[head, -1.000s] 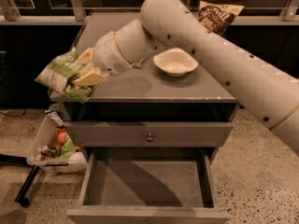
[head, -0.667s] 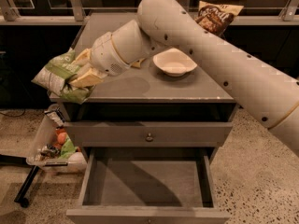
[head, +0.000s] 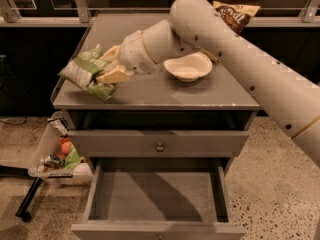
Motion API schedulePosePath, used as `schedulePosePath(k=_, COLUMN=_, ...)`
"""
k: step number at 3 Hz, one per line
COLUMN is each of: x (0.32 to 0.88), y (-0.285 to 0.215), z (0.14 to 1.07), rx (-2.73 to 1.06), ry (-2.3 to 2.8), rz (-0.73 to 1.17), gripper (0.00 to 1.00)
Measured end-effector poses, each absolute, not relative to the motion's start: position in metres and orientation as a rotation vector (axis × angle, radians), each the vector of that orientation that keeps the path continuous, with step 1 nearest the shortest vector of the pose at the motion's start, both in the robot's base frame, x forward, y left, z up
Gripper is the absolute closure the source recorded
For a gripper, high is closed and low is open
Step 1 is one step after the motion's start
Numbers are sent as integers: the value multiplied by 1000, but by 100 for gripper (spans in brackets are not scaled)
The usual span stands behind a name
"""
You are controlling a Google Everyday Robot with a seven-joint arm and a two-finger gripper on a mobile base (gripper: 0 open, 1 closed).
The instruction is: Pick green jalapeno chip bag from middle drawer and place on counter
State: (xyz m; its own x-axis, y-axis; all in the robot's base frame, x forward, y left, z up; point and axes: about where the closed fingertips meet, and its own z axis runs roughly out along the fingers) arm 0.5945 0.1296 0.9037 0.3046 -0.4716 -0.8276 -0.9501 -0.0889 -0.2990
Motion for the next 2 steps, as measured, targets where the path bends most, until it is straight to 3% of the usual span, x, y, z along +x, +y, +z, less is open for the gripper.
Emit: schedulePosePath(k=2, x=649, y=99, z=900, rx=-1592, ry=1308, rz=706, gripper=100)
